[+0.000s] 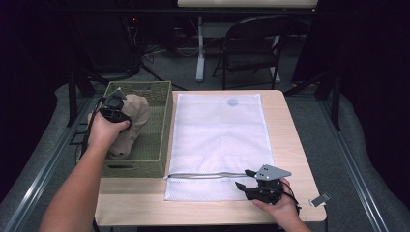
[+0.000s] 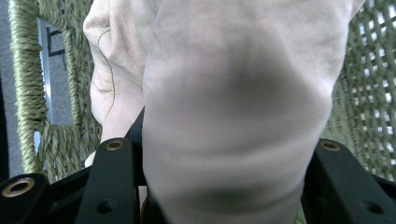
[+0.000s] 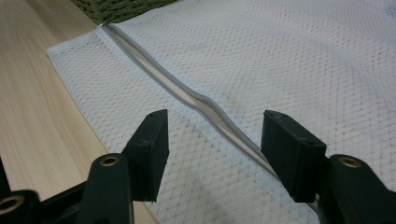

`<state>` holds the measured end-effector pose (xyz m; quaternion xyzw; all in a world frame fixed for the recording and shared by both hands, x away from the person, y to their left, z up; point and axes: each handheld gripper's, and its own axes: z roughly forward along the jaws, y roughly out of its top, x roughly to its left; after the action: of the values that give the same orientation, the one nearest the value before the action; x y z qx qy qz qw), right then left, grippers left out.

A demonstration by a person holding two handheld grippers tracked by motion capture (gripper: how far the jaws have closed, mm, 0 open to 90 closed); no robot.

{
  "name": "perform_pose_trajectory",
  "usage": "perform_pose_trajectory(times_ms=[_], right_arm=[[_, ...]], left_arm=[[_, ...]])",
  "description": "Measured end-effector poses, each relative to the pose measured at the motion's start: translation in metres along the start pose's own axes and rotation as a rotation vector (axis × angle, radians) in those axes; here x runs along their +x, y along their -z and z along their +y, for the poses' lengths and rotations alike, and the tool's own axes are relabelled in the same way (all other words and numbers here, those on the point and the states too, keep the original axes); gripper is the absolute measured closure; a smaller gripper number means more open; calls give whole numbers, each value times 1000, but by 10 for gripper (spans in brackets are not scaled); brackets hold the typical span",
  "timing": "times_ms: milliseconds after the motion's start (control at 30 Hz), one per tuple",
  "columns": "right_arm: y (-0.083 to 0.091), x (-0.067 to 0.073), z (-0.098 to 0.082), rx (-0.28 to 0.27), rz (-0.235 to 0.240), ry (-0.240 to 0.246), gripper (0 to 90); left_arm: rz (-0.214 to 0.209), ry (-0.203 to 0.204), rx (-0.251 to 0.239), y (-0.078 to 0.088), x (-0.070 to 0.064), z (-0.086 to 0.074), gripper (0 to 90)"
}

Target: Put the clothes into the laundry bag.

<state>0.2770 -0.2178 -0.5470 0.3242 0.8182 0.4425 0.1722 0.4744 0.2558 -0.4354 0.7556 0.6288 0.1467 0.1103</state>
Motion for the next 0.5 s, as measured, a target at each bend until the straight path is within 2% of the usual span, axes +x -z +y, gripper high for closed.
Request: perform_pose_trajectory(times_ms=[167, 333, 500], right_arm=[[0, 0, 0, 0, 4, 0, 416], [0, 0, 0, 3, 12, 1, 419], [0, 0, 0, 3, 13, -4, 421]], left_arm=[[-8, -7, 1, 5, -1, 3, 485], [-41, -5, 3, 16, 0, 5, 487], [-50, -3, -3, 25, 2, 6, 486]])
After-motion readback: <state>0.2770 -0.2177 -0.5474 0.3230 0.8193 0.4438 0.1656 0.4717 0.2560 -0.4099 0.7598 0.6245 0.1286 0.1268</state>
